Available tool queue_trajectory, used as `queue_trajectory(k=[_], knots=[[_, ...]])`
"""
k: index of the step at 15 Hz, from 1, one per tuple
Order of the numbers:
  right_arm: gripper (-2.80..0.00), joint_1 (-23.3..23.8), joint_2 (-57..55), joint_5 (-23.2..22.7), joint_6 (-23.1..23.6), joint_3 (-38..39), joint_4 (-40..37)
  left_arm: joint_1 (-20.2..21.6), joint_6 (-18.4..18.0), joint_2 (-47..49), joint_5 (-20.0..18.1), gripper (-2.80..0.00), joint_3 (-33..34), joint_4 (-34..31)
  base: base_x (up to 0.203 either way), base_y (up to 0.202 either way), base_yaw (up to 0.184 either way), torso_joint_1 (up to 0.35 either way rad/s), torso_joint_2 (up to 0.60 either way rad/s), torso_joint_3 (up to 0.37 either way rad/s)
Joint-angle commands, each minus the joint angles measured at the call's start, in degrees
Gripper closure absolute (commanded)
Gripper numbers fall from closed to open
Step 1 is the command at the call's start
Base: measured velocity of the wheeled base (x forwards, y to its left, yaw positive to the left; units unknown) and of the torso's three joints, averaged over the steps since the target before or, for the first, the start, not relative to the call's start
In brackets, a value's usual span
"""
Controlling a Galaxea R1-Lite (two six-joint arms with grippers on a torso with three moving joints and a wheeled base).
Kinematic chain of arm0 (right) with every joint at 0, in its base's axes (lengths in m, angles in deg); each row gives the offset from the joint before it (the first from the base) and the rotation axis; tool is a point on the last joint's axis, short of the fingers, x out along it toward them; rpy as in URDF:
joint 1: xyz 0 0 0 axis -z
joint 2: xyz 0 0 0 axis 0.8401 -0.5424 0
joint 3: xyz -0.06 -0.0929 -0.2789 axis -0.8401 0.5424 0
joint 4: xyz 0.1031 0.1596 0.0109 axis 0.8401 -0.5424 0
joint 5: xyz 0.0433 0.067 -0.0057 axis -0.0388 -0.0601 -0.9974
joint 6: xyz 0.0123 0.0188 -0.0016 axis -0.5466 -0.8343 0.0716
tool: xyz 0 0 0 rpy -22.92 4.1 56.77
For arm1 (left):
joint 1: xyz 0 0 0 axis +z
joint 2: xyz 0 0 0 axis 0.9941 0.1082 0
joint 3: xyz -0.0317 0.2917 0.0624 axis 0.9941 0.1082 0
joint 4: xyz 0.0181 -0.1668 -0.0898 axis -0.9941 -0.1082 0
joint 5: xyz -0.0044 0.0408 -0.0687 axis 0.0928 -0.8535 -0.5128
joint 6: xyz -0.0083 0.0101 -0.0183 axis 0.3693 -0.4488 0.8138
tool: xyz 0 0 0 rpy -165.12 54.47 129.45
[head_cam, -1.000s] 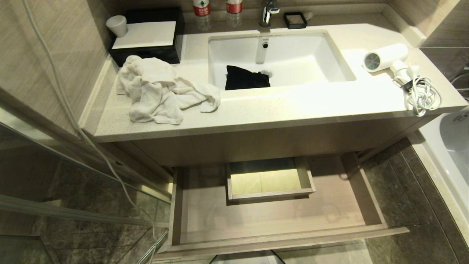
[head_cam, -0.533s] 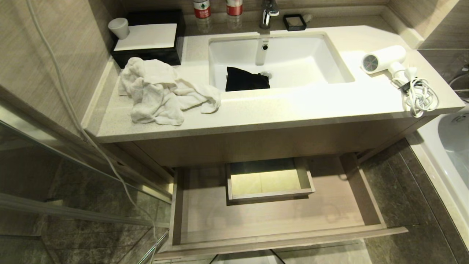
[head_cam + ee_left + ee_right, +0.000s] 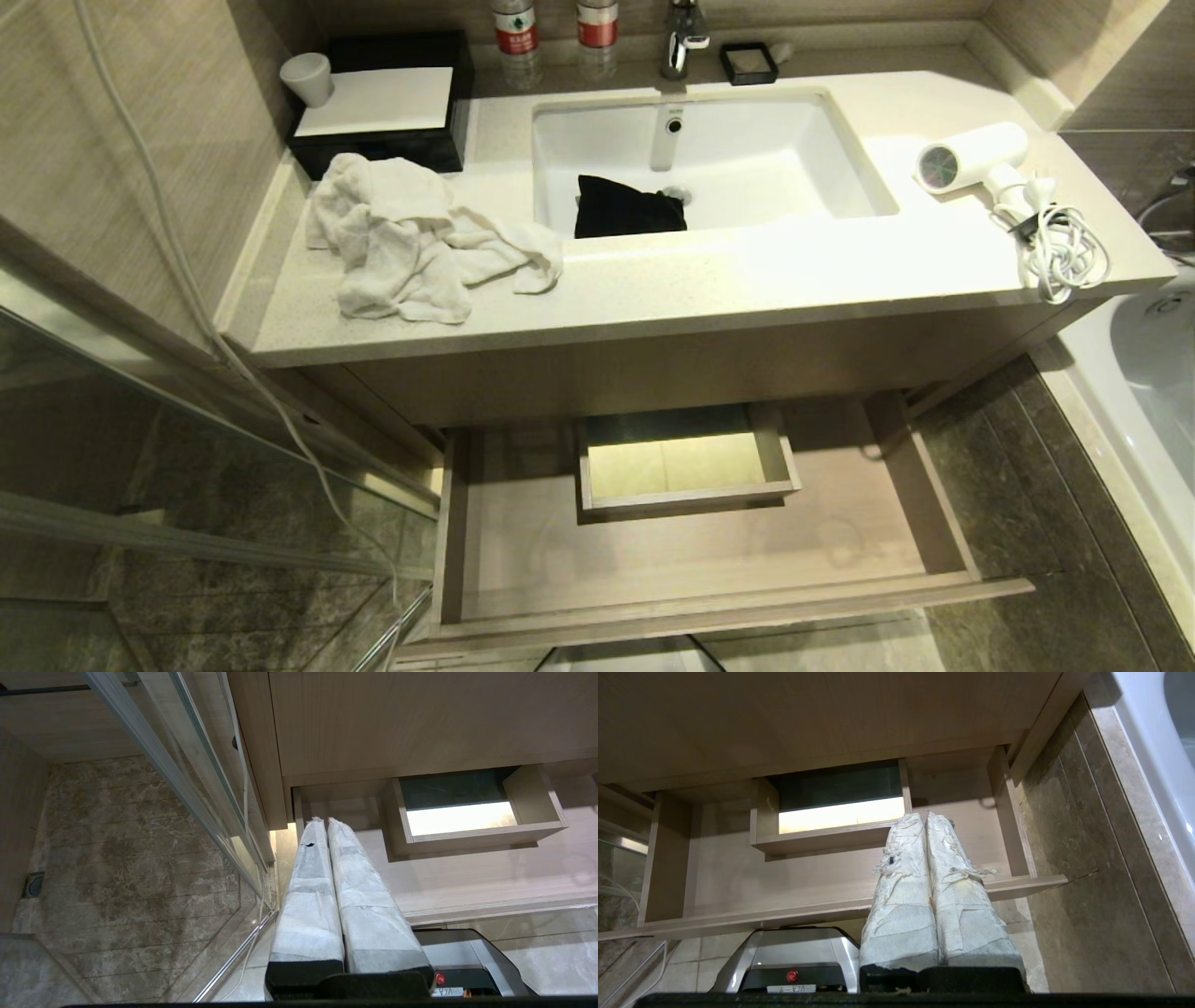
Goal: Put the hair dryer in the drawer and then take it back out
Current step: Pick up the hairdryer
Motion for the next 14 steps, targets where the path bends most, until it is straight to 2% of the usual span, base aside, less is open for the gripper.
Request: queue_trajectory(k=[1,14], knots=[[0.00,-0.01,0.01,0.00,-0.01,0.09,0.04,0.00,-0.02,0.00,-0.01,0.00,0.09,0.01,0.000,0.000,0.000,0.000,0.00,0.000],[0.00,-0.01,0.01,-0.26,0.79,0.09,-0.05,0.00,-0.02,0.00,-0.01,0.00,0.09,0.01,0.000,0.000,0.000,0.010,0.00,0.010]])
